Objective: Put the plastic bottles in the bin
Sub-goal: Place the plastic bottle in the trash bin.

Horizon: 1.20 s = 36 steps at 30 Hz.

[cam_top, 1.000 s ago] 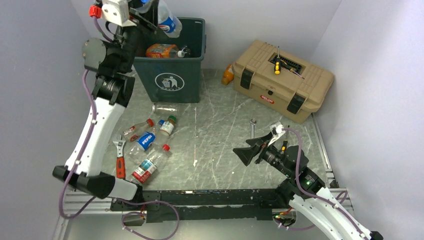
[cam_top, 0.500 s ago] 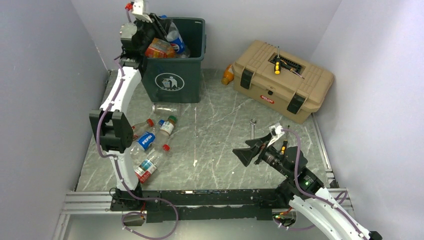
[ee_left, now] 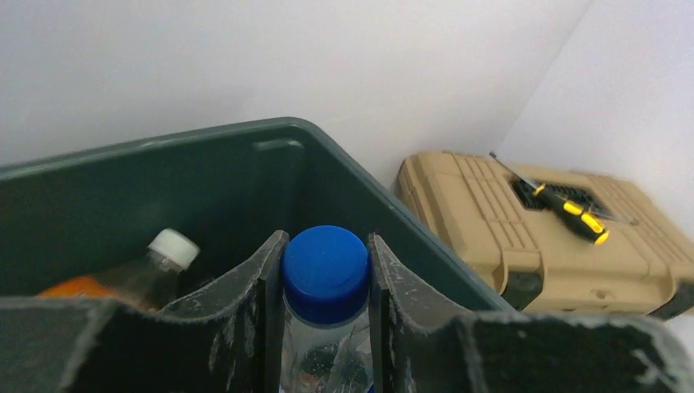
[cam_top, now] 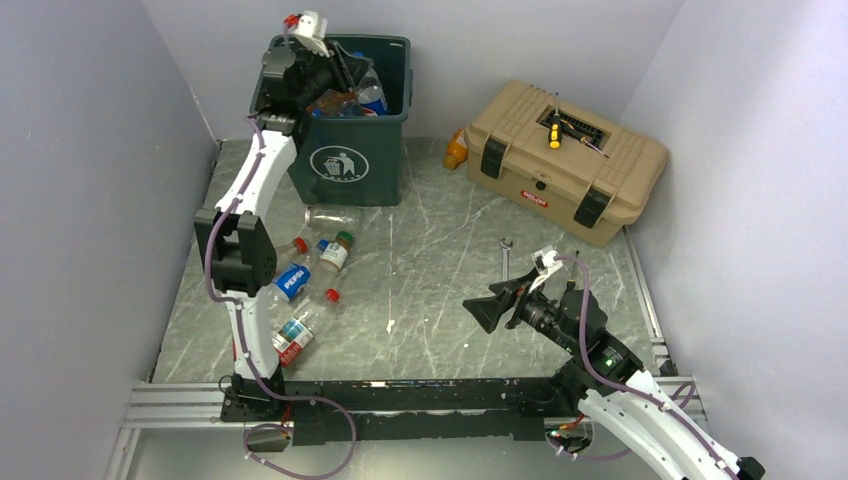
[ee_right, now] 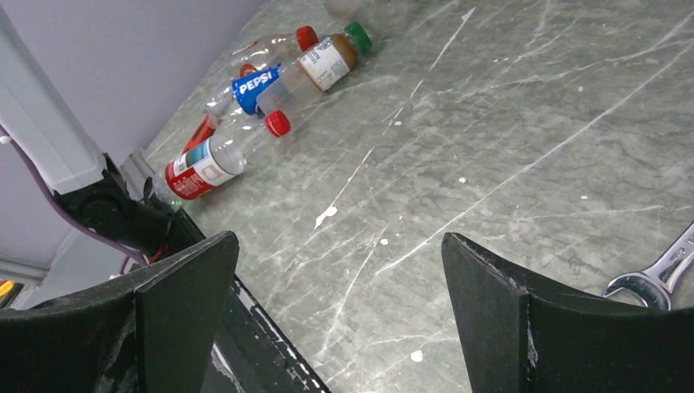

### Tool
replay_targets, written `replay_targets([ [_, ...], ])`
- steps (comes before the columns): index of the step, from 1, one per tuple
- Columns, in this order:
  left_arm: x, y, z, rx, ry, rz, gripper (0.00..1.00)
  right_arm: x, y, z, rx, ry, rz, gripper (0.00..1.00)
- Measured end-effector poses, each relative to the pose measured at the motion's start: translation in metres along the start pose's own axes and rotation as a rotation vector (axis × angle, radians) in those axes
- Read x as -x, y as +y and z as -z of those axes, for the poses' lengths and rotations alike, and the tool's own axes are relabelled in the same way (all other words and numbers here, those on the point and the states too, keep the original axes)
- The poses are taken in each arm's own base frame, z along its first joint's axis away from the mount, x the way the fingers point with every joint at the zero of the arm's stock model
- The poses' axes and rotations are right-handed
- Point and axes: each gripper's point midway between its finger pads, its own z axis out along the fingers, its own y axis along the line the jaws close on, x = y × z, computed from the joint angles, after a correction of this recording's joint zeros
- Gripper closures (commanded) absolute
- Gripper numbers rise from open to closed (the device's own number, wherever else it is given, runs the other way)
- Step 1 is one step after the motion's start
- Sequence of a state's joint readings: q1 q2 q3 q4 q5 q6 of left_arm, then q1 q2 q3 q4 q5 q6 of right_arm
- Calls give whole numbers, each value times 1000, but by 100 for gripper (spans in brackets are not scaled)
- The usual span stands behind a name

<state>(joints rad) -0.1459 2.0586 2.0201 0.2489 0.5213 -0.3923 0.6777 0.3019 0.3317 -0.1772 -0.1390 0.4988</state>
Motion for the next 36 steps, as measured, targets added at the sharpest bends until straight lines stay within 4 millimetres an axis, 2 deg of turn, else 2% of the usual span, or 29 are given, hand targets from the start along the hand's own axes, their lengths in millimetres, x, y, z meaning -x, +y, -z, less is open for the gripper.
replay_targets([
  [5, -15, -36, -13, -64, 67, -168, 100, 0, -3, 0, -16, -3, -6, 1],
  [9, -21, -44, -15, -56, 98, -256, 100, 1, -8, 0, -48, -8, -12, 1],
  [12, -20, -34, -8, 22, 126, -274, 100, 7, -14, 4, -98, -22, -19, 1],
  [16, -13, -18, 8, 144, 127, -224, 100, 27, -18, 12, -162, -79, -34, 1],
  [20, -4, 9, 23, 262, 115, -151, 100, 46, -16, 18, -189, -135, -46, 1],
  [24, 2, 27, 32, 313, 98, -91, 100, 50, -19, 22, -212, -157, -62, 1],
  [32, -1, 15, 26, 210, 113, -25, 100, 47, -24, 24, -237, -150, -79, 1],
  [36, 4, 7, 25, 170, 61, -7, 100, 48, -25, 24, -243, -154, -80, 1],
])
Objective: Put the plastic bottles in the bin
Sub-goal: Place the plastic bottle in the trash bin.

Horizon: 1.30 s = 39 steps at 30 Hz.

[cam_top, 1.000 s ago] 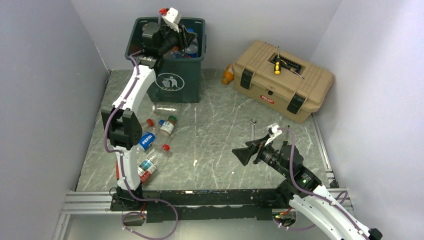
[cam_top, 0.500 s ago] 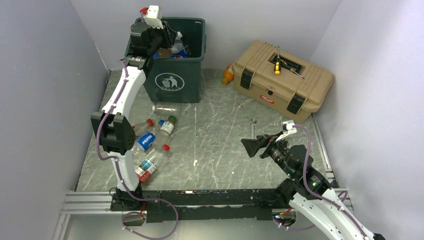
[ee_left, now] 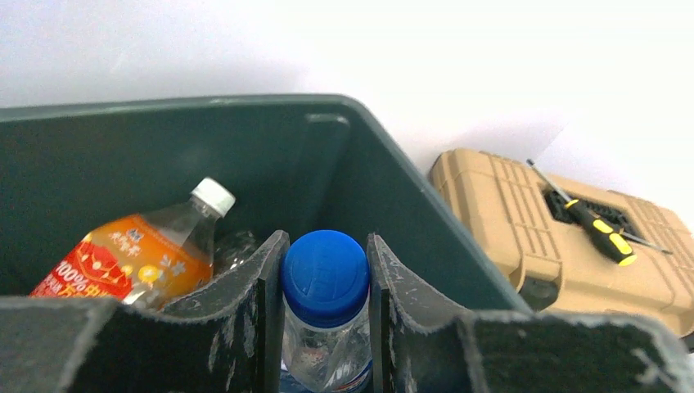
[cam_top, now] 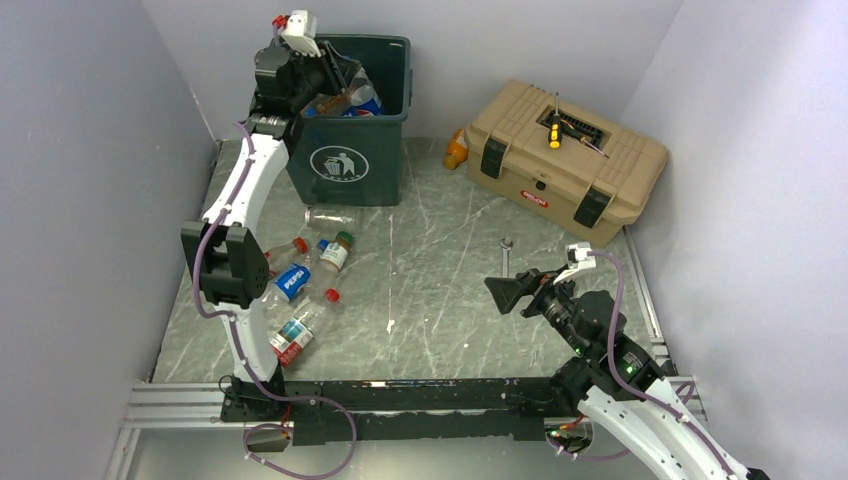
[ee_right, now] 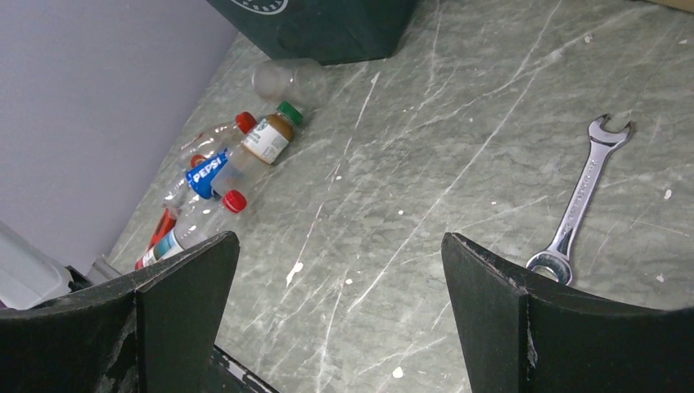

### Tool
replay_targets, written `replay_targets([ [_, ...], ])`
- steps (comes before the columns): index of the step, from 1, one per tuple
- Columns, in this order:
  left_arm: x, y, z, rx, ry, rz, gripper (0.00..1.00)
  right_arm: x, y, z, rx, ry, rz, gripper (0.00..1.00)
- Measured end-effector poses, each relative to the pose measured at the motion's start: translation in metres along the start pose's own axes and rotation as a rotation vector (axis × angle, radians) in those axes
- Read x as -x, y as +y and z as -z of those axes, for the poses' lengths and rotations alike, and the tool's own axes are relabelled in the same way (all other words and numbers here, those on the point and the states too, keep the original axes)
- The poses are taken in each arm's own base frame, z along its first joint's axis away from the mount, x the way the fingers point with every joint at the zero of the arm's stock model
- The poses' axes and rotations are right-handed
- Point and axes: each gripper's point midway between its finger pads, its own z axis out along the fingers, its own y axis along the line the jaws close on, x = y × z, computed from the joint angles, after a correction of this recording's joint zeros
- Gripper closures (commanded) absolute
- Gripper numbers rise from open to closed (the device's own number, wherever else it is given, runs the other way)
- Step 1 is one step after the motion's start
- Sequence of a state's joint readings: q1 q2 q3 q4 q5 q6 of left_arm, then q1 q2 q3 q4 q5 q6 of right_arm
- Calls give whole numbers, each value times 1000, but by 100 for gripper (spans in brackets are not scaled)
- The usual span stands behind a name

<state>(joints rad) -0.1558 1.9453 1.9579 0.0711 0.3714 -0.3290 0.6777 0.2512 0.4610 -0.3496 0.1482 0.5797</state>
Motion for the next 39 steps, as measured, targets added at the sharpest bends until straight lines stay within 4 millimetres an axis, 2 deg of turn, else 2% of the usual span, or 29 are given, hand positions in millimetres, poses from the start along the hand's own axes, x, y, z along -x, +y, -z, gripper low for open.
replay_targets([
  [3, 15, -10, 0, -34, -37, 17, 100, 0, 0, 0, 1, -1, -1, 1],
  [8, 73, -36, 2, -129, -180, 8, 100, 1, 1, 0, 2, -4, -7, 1],
  [11, 88, -42, 4, -166, -241, -1, 100, 2, 1, 0, 4, -7, -8, 1],
  [13, 82, -38, 0, -171, -240, 3, 100, 2, 1, 0, 3, -9, -8, 1],
  [16, 58, -26, -16, -173, -190, 19, 100, 2, 1, 0, 1, -10, -6, 1],
  [20, -6, 2, -40, -140, -37, 78, 100, 3, 0, 0, -2, -12, -5, 1],
  [21, -16, 7, -43, -125, -5, 95, 100, 3, 0, 0, -2, -12, -5, 1],
  [23, -12, 3, -42, -138, 8, 80, 100, 2, 0, 0, -3, -11, -5, 1],
  [31, -22, 2, -43, -124, 52, 15, 100, 1, -1, -1, -6, -6, -4, 1],
  [39, -14, -4, -33, 54, 37, -167, 100, 1, -2, -1, -13, -8, -4, 1],
])
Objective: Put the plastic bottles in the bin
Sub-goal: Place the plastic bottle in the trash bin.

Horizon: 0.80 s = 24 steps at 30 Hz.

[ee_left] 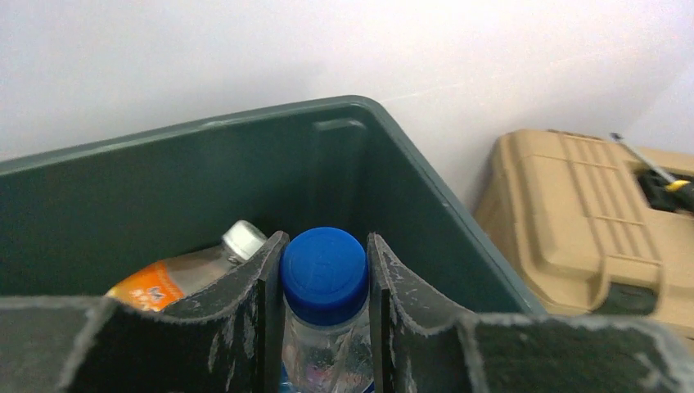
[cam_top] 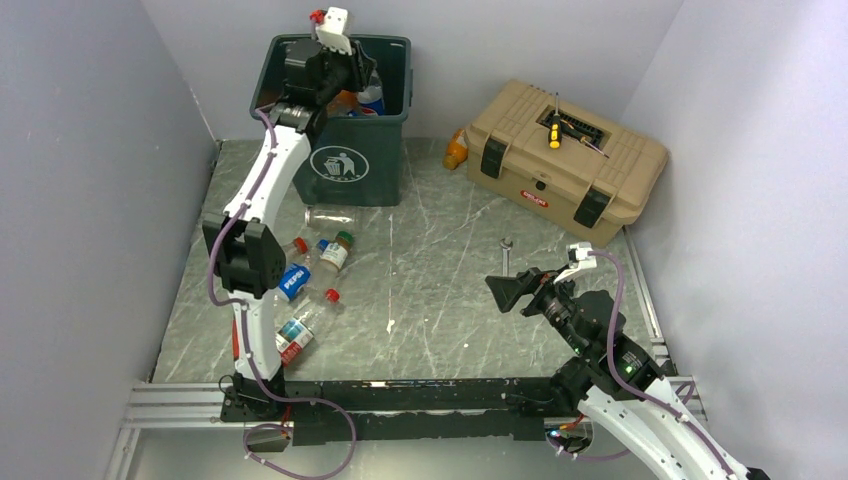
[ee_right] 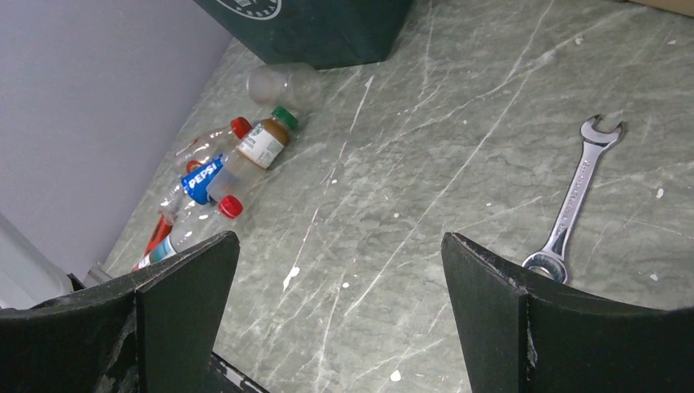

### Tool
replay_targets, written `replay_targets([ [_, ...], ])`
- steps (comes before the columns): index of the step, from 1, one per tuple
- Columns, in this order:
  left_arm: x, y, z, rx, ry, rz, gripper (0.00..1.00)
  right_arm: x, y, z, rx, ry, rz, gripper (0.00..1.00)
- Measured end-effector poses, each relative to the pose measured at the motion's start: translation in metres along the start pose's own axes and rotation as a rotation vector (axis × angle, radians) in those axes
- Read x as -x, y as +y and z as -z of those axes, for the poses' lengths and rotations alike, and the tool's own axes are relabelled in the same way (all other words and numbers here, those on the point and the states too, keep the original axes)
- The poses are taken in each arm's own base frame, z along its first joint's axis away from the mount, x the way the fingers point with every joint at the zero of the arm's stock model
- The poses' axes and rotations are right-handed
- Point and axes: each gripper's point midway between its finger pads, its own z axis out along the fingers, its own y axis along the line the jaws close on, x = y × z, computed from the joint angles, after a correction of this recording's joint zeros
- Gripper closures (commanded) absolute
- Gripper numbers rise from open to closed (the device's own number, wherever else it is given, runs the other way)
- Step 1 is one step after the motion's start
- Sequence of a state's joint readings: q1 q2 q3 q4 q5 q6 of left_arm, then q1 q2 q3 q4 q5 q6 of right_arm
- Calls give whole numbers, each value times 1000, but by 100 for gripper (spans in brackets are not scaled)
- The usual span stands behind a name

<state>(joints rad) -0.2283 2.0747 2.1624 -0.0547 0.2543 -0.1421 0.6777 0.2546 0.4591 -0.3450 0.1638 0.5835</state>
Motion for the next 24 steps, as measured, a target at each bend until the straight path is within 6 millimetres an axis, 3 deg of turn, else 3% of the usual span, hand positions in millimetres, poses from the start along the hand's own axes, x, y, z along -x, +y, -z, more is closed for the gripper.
replay_targets([
  [2, 2, 1, 0, 53, 3, -47, 100, 0, 0, 0, -3, -2, 0, 1],
  [6, 3, 24, 7, 171, 22, -116, 100, -2, -1, -1, -7, 6, 1, 1],
  [10, -16, 39, 13, 184, 81, -136, 100, -7, -5, -3, -17, 20, 4, 1],
  [21, -27, 33, 2, 81, 157, -74, 99, -8, -5, -4, -19, 23, 5, 1],
  [23, -29, 33, 1, 79, 167, -68, 58, -8, -5, -4, -19, 23, 5, 1],
  [24, -31, 34, 1, 81, 172, -67, 43, -8, -5, -4, -19, 23, 5, 1],
])
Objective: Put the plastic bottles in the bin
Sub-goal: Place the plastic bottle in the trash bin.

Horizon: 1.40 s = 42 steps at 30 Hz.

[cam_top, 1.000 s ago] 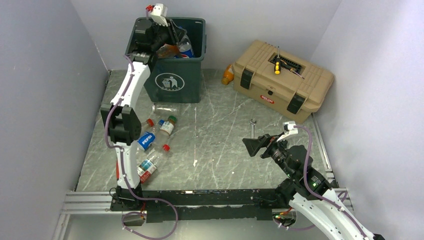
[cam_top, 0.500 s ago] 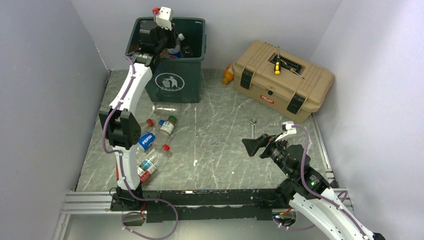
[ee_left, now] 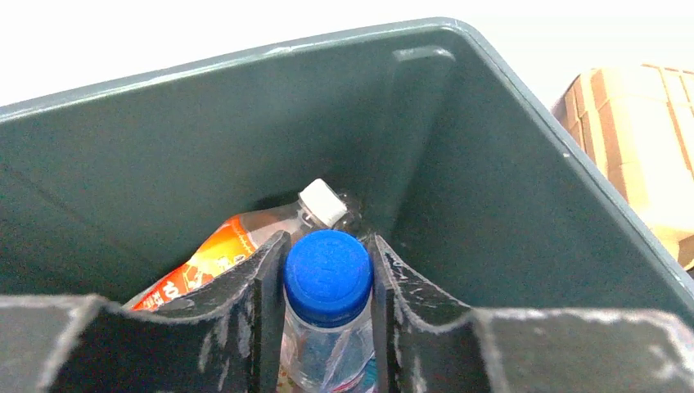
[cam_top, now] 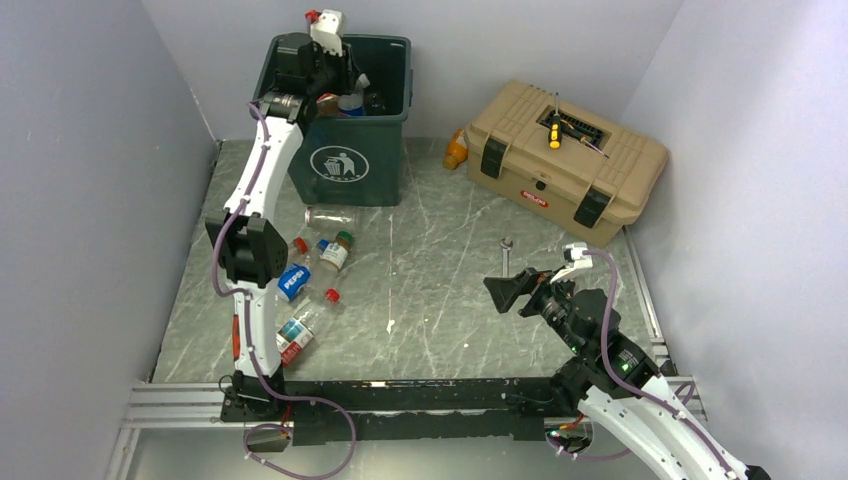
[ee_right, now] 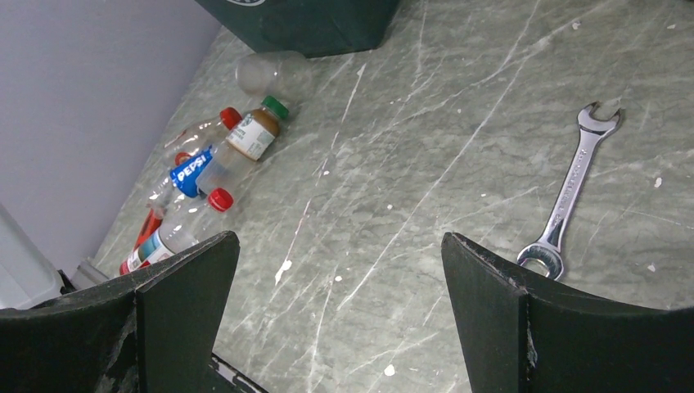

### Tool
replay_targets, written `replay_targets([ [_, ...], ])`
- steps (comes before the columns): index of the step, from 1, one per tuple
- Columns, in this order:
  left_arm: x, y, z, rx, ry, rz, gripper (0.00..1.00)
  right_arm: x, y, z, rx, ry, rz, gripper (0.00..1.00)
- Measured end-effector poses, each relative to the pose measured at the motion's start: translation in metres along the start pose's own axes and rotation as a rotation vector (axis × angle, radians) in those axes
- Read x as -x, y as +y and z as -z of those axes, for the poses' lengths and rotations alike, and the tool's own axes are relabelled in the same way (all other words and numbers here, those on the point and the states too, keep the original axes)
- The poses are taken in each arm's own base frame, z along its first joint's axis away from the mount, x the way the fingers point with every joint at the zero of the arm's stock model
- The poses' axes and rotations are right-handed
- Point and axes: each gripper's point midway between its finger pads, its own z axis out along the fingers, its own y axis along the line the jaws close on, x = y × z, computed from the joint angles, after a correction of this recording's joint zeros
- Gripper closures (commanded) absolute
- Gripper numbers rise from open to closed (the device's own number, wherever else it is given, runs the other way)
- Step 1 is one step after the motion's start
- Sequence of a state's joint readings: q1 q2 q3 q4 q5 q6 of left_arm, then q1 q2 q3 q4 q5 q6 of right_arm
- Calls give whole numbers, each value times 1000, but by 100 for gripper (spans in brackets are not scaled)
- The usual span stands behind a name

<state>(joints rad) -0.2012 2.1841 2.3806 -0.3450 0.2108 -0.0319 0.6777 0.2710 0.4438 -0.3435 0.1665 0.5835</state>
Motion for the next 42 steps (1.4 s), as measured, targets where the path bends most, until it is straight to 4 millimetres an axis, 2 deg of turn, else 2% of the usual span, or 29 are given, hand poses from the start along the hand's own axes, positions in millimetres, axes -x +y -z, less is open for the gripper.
replay_targets([
  [2, -3, 0, 2, 5, 10, 18, 21, 0, 0, 0, 0, 0, 0, 1],
  [5, -32, -3, 6, 6, 95, 49, 2, -1, 0, -1, -2, 5, 1, 1],
  [7, -55, -3, 5, 9, 154, 73, 1, -2, -1, -1, -4, 9, 2, 1],
  [8, -60, -4, 6, 9, 166, 79, 1, -2, -1, -1, -4, 10, 2, 1],
  [11, -47, -9, 15, 7, 144, 96, 0, -3, 0, -2, -3, 14, 2, 1],
  [15, -4, -18, 41, 5, 38, 106, 1, -3, 1, -2, 6, 16, 1, 1],
  [21, 105, -33, 108, 2, -244, 73, 1, -4, 3, -4, 9, 21, 1, 1],
  [23, 132, -43, 136, -11, -325, 56, 8, -3, 3, -4, 11, 19, 0, 2],
  [25, 150, -52, 155, -27, -375, 41, 22, -2, 5, -5, 17, 16, -4, 2],
  [28, 163, -61, 162, -52, -396, 23, 42, -2, 8, -6, 31, 18, -6, 2],
  [30, 157, -63, 151, -71, -367, 29, 52, -2, 9, -6, 37, 21, -12, 2],
  [32, 132, -64, 130, -92, -296, 48, 55, -3, 10, -7, 41, 22, -15, 2],
  [34, 100, -65, 109, -111, -210, 75, 53, -2, 10, -6, 41, 20, -17, 2],
  [37, 43, -65, 88, -119, -73, 116, 41, -1, 10, -5, 42, 15, -17, 1],
  [38, 26, -65, 86, -118, -32, 125, 36, -1, 9, -5, 38, 14, -16, 1],
  [40, 4, -67, 89, -112, 15, 127, 29, -1, 6, -5, 24, 12, -12, 0],
  [42, -5, -72, 106, -100, 27, 103, 27, -3, 0, -5, -5, 17, -6, 0],
])
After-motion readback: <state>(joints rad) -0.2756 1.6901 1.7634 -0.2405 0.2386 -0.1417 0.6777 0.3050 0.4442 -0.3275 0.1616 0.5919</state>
